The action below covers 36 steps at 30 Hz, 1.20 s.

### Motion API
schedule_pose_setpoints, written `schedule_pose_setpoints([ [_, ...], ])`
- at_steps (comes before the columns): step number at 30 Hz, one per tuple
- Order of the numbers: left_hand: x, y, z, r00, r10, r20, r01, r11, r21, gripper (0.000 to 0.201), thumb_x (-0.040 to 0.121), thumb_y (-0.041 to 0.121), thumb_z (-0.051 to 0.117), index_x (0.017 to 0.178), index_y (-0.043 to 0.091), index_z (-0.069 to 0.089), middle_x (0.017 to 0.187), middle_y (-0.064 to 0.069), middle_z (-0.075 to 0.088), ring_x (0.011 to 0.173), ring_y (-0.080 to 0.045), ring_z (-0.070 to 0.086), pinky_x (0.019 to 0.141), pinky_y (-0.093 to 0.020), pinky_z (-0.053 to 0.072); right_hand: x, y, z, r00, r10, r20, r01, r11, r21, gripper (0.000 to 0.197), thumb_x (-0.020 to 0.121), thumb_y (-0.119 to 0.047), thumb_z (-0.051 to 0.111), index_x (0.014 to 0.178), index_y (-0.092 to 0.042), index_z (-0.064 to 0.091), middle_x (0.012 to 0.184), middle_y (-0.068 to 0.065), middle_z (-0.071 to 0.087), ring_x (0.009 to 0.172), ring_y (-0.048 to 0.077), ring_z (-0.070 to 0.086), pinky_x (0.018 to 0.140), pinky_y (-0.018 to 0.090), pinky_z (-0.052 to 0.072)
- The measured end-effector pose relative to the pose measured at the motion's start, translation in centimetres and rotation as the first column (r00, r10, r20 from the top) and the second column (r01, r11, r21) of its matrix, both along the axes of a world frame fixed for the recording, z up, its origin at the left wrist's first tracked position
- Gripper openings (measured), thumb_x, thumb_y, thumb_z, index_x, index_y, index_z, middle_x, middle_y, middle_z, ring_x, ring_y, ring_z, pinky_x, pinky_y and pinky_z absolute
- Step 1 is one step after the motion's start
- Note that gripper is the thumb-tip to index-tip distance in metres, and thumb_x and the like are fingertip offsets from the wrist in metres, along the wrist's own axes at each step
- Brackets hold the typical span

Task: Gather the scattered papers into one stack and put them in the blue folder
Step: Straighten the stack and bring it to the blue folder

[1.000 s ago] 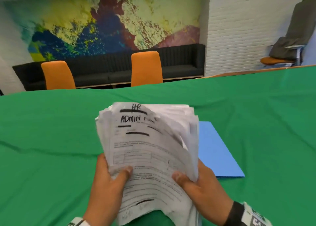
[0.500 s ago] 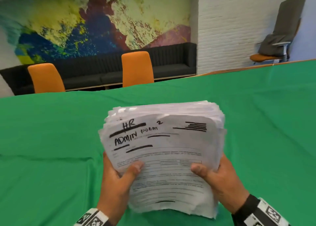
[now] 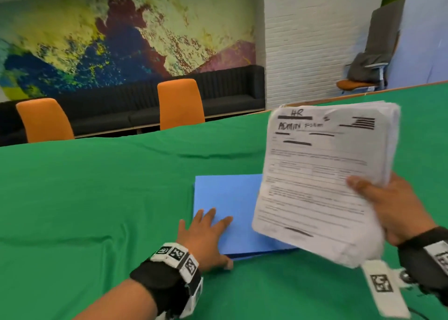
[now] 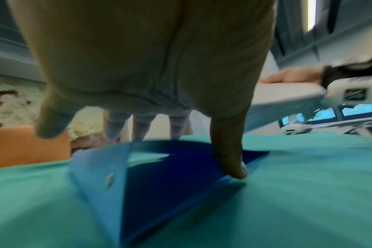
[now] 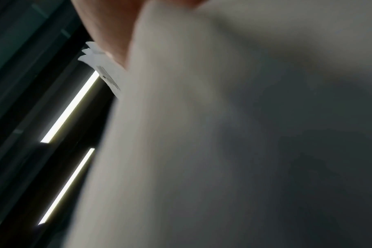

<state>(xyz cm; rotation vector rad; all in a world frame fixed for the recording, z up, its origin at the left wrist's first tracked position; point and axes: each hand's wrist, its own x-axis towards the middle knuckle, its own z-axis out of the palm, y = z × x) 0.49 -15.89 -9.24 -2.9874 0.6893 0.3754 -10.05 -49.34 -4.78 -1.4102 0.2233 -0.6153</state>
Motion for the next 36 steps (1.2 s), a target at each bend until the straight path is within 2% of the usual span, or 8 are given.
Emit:
schedule_pose_setpoints([
  [6,0.6,1.9,-0.6,0.995,-0.026,0.093,0.039,0.990,-0.138,0.072,0.094,0.064,0.044,0.156,0.043,0.013,0.166,0.005,0.014,0.153,-0.020,0.014,0.123,-0.037,0.021,-2.0,-3.4,0.9,0.999,0.040,0.012,-0.040,0.999,0.013,0.025,0.094,0.002,0.059,0.107,-0.016,0.070,0.097,0.002,0.082,0.083,0.022,0.080,0.062,0.031,0.064],
  [9,-0.3,3.7,-0.1,0.988,0.063,0.139,-0.002,0.916,-0.402,0.071,0.099,0.022,0.048,0.158,0.036,0.010,0.162,0.007,0.028,0.146,-0.018,0.035,0.117,-0.031,0.032,-1.3,-4.0,1.5,0.991,0.093,0.098,-0.099,0.993,0.060,0.035,0.090,-0.008,0.061,0.123,-0.015,0.069,0.122,0.010,0.076,0.109,0.033,0.074,0.082,0.050,0.062],
  [13,-0.2,5.5,-0.1,0.968,0.247,0.035,-0.162,0.731,-0.663,0.079,0.087,-0.012,0.043,0.152,0.032,0.029,0.149,-0.002,0.047,0.136,-0.019,0.047,0.115,-0.030,0.034,0.7,-2.9,2.5,0.958,0.192,0.212,-0.237,0.948,0.210,0.051,0.096,-0.014,0.054,0.148,-0.013,0.050,0.145,0.016,0.060,0.130,0.041,0.060,0.095,0.066,0.050],
  [17,-0.1,6.8,-0.8,0.949,0.294,-0.115,-0.260,0.525,-0.811,0.082,0.087,-0.021,0.036,0.140,0.041,0.034,0.140,-0.006,0.053,0.134,-0.015,0.049,0.111,-0.030,0.038,3.1,1.1,1.3,0.960,0.233,0.157,-0.274,0.897,0.347,0.035,0.105,-0.008,0.045,0.135,-0.011,0.062,0.123,0.011,0.075,0.106,0.029,0.076,0.077,0.045,0.064],
  [20,-0.5,7.1,-0.5,0.929,0.294,-0.227,-0.325,0.350,-0.879,0.080,0.084,-0.022,0.035,0.131,0.043,0.045,0.123,0.016,0.063,0.114,-0.001,0.060,0.086,-0.017,0.048,4.9,3.8,-1.6,0.965,0.264,0.005,-0.242,0.877,0.415,0.029,0.102,-0.005,0.049,0.126,-0.007,0.065,0.104,0.011,0.080,0.087,0.026,0.079,0.063,0.038,0.064],
  [25,-0.1,8.3,-1.3,0.876,0.322,-0.359,-0.393,0.044,-0.919,0.067,0.075,-0.014,0.042,0.120,0.032,0.061,0.114,0.008,0.074,0.112,-0.028,0.066,0.092,-0.052,0.053,7.5,6.2,-6.5,0.818,0.416,-0.398,-0.295,0.897,0.329,0.033,0.097,0.005,0.056,0.130,0.000,0.061,0.116,0.027,0.074,0.099,0.043,0.074,0.088,0.059,0.059],
  [31,-0.4,8.5,-1.1,0.896,0.209,-0.393,-0.424,0.132,-0.896,0.077,0.085,-0.020,0.038,0.126,0.043,0.055,0.121,0.018,0.070,0.102,-0.016,0.067,0.092,-0.041,0.048,11.2,7.0,-6.7,0.699,0.412,-0.584,-0.346,0.910,0.227,0.027,0.095,0.002,0.063,0.123,0.003,0.064,0.112,0.028,0.075,0.103,0.049,0.072,0.097,0.064,0.054],
  [36,-0.4,8.0,-1.1,0.939,0.141,-0.312,-0.341,0.304,-0.889,0.084,0.078,-0.008,0.049,0.125,0.061,0.052,0.145,0.013,0.052,0.137,-0.007,0.045,0.118,-0.045,0.034,14.4,9.6,-6.7,0.673,0.428,-0.603,-0.390,0.899,0.202,0.025,0.094,-0.003,0.068,0.119,0.002,0.068,0.108,0.026,0.077,0.099,0.047,0.074,0.093,0.061,0.057],
])
